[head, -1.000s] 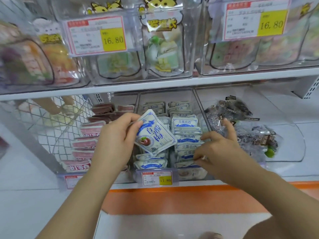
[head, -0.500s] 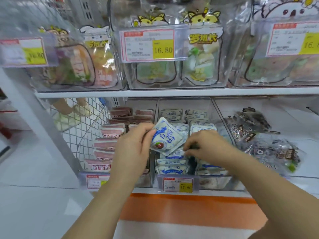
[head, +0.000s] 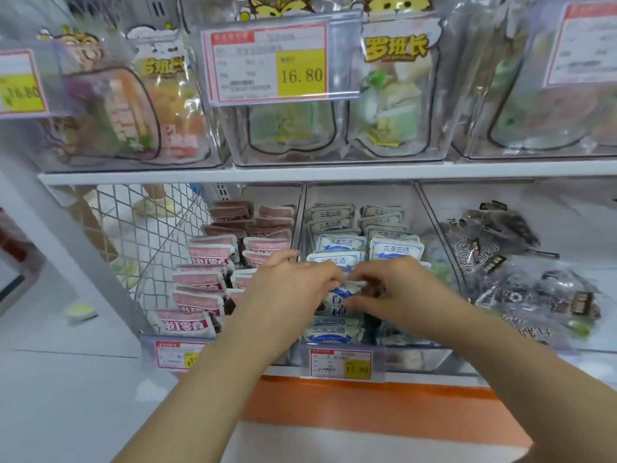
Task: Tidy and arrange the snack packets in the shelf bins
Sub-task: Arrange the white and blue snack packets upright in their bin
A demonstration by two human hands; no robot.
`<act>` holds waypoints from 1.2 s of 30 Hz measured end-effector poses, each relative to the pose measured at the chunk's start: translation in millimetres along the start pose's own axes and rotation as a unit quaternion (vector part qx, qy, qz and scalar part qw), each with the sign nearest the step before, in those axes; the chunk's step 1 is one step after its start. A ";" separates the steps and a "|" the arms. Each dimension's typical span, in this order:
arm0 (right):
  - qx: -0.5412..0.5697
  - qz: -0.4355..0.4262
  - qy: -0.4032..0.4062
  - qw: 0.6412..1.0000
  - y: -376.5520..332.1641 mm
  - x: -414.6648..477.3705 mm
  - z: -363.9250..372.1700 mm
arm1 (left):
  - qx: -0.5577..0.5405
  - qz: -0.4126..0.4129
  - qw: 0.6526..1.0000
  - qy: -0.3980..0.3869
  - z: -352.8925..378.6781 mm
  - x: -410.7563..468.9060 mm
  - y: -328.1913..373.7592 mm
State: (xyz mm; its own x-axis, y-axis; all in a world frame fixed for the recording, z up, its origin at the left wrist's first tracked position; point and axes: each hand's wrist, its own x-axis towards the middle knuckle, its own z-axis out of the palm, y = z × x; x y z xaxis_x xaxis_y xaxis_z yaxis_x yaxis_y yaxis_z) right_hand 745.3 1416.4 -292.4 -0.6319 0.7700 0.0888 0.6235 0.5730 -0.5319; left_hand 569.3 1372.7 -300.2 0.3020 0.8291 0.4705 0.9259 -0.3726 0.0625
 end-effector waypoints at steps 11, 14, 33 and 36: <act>-0.225 -0.025 -0.004 0.974 -9.1 0.1 5.8 | 0.038 -0.022 0.998 -0.047 -8.0 -14.1 -8.1; -0.274 -0.006 -0.034 0.961 -12.2 5.8 9.7 | 0.069 -0.030 0.995 -0.063 1.2 -13.3 -15.9; -0.150 0.048 -0.295 0.942 -28.5 30.9 0.3 | 0.013 -0.064 0.982 -0.178 -15.3 -21.7 -12.1; -0.108 0.061 -0.190 0.974 -20.5 42.3 -21.2 | -0.004 -0.072 0.984 -0.165 -13.3 -18.4 -13.5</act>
State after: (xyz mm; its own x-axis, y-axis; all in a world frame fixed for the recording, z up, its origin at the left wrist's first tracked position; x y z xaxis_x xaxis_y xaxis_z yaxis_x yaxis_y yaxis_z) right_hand 715.6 1443.2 -259.9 -0.6460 0.7004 -0.3034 0.7611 0.5611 -0.3253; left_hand 548.2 1357.0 -297.9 0.2271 0.9631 0.1443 0.9629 -0.2443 0.1148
